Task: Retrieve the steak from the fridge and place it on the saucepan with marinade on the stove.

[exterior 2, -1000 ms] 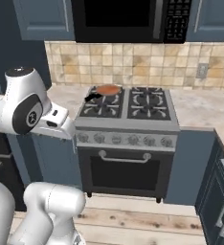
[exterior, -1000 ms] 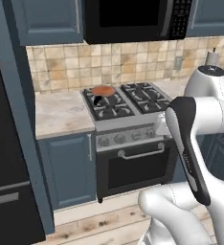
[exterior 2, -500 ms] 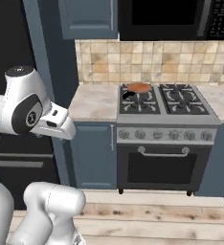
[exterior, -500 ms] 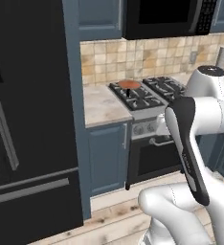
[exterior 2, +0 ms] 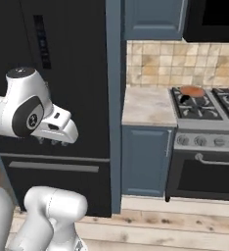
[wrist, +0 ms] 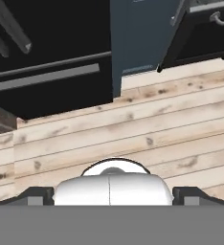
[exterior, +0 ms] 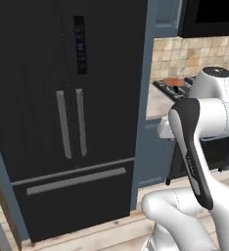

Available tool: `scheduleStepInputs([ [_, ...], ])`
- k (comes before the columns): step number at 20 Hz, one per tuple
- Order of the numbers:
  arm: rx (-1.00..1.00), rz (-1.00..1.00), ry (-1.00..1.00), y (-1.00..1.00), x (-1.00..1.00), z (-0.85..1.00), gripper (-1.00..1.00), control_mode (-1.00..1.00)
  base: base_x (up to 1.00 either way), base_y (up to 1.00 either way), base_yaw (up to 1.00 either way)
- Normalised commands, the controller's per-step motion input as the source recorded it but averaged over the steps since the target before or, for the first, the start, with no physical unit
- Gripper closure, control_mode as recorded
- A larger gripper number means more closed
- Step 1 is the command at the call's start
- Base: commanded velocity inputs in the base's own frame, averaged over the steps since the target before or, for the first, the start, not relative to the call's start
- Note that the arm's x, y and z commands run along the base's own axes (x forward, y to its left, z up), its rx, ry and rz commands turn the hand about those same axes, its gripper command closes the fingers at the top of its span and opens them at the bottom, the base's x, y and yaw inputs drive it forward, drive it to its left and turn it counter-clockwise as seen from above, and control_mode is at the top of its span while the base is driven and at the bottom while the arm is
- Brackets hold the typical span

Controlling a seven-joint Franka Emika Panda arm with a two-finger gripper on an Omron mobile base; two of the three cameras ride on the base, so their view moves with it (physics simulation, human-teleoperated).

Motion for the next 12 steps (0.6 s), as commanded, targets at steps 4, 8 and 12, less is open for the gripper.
scheduleStepInputs([
  [4,0.00,0.00,0.00,0.00,0.00,0.00,-1.00,1.00,-0.27,1.00,0.35],
  [8,0.00,0.00,0.00,0.00,0.00,0.00,-1.00,1.00,-0.07,0.51,0.16],
  [12,0.00,0.00,0.00,0.00,0.00,0.00,-1.00,1.00,0.00,0.31,-0.09],
])
